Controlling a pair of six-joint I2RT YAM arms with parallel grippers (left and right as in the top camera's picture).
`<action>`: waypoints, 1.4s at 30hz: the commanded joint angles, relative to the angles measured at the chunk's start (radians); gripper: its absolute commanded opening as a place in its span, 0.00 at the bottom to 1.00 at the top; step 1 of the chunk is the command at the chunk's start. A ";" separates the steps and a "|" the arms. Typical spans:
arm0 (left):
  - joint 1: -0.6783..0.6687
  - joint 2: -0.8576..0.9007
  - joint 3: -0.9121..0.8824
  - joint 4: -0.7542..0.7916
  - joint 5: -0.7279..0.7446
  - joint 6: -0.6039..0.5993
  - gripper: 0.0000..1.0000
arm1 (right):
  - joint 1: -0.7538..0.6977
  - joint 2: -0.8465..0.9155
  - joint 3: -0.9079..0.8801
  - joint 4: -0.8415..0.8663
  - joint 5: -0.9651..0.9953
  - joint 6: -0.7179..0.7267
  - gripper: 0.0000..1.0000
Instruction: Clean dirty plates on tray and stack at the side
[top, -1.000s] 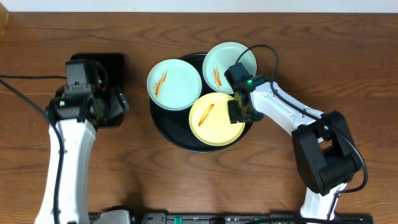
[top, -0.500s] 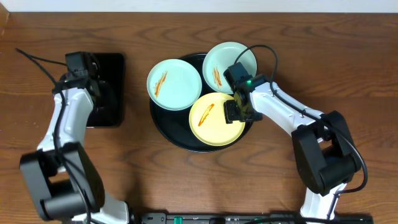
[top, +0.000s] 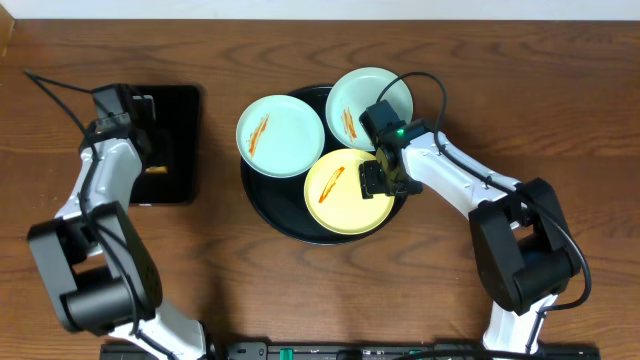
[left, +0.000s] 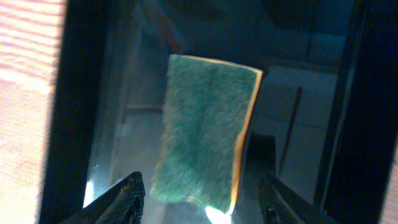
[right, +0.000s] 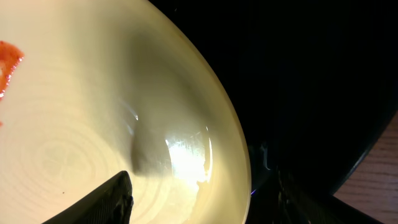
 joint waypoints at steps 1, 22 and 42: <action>0.002 0.038 0.019 0.018 0.032 0.049 0.59 | 0.007 0.005 -0.006 -0.013 0.026 0.005 0.72; 0.017 0.080 0.019 0.108 0.029 0.049 0.59 | 0.007 0.005 -0.006 -0.015 0.026 0.005 0.72; 0.016 0.096 0.019 0.108 0.029 0.018 0.08 | 0.006 0.005 -0.006 -0.012 0.026 0.005 0.71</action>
